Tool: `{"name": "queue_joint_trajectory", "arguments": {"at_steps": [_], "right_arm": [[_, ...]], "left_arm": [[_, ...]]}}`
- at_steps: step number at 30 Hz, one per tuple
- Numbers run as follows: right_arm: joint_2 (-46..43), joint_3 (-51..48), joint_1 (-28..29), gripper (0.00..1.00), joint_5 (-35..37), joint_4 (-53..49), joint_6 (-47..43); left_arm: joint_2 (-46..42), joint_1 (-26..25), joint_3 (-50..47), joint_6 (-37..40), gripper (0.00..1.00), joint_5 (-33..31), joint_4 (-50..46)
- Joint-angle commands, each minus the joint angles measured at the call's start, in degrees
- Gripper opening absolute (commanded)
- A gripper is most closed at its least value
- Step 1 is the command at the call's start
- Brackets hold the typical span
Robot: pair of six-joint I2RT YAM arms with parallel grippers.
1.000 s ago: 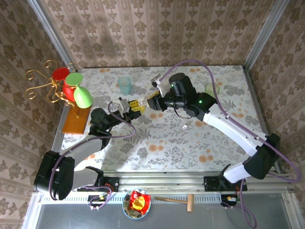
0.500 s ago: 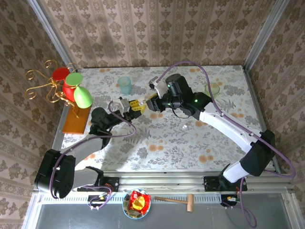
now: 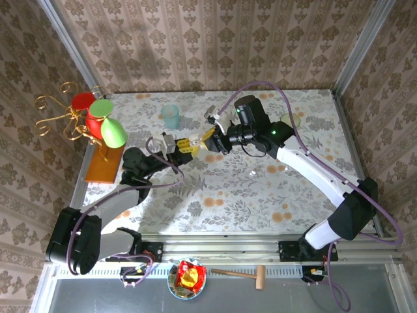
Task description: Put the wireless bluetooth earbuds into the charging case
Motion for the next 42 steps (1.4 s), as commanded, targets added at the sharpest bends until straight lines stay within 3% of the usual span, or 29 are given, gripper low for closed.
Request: {"name": "queue_joint_trajectory", "arguments": {"at_steps": [1,6,10,20,25,34,42], "right_arm": [[-0.17,1.21,-0.71,0.18,-9.11,-4.16,-7.42],[0.65,2.99,-1.47,0.19,-12.46,-8.54,-13.66],[1.67,4.76,-1.72,0.29,-12.04,-9.98,-14.92],[-5.86,-0.49,-2.8,0.56,-4.32,2.23,-4.44],[-6.69,-1.41,-2.82,0.67,4.89,5.86,3.6],[-4.21,-0.21,-1.26,0.71,4.78,1.36,6.08],[-0.67,1.2,-1.14,0.66,8.5,-1.97,6.81]], "left_arm": [[-1.33,0.48,2.33,-3.84,0.0,1.68,4.89],[-0.97,0.48,2.44,-5.15,0.0,2.31,6.09],[-0.88,0.5,2.31,-5.09,0.0,2.51,6.36],[0.5,0.91,1.95,-3.69,0.01,2.3,7.0],[1.51,1.03,1.95,-3.68,0.0,2.67,8.37],[2.55,1.14,2.25,-3.86,0.0,2.95,9.08],[2.46,1.15,2.59,-4.47,0.0,3.38,9.44]]}}
